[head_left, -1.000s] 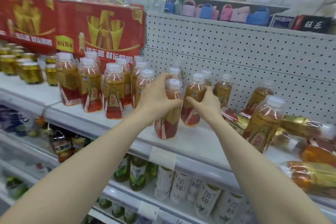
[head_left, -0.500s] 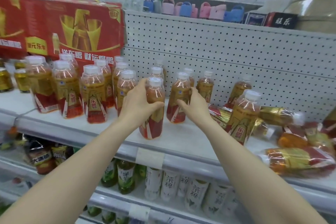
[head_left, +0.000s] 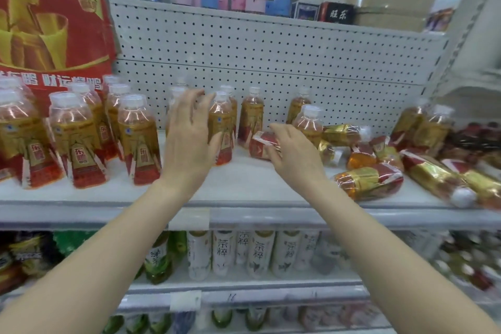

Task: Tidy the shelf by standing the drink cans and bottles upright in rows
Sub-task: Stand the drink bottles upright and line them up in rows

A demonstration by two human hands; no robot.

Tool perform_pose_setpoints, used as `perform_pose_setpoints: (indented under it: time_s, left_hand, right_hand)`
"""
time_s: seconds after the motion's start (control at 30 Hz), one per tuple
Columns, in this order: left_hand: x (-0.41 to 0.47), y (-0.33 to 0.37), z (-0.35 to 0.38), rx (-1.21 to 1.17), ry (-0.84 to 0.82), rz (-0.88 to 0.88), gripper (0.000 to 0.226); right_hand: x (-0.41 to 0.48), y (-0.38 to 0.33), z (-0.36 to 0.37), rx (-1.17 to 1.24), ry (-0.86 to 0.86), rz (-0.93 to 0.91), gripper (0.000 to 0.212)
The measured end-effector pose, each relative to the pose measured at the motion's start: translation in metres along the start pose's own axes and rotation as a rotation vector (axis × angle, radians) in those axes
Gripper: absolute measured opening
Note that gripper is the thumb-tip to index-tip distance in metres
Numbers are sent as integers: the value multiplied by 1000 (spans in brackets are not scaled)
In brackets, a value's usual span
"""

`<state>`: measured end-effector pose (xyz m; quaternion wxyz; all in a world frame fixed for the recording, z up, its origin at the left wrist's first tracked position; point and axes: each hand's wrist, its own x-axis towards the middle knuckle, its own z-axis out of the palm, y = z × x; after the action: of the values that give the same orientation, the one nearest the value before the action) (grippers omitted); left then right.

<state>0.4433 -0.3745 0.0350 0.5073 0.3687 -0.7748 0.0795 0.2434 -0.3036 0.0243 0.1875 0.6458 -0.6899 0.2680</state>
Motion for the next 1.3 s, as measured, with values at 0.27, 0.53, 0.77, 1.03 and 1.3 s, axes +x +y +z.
perform_pose_setpoints:
  time_s: [0.27, 0.53, 0.77, 1.03, 1.3]
  left_hand:
    - [-10, 60, 56, -183, -423, 98, 76]
    - [-4, 118, 123, -392, -550, -267, 81]
    - [-2, 140, 139, -420, -440, -447, 80]
    - [-13, 136, 113, -351, -404, -500, 71]
    - [-29, 87, 57, -205, -324, -595, 75]
  right_hand:
    - [-72, 64, -46, -222, -10, 69, 44]
    - [-95, 145, -83, -274, -388, 111, 66]
    - [-77, 165, -78, -270, -532, -87, 80]
    - [-51, 182, -68, -256, -539, -196, 71]
    - [-8, 136, -59, 368, -288, 48, 42]
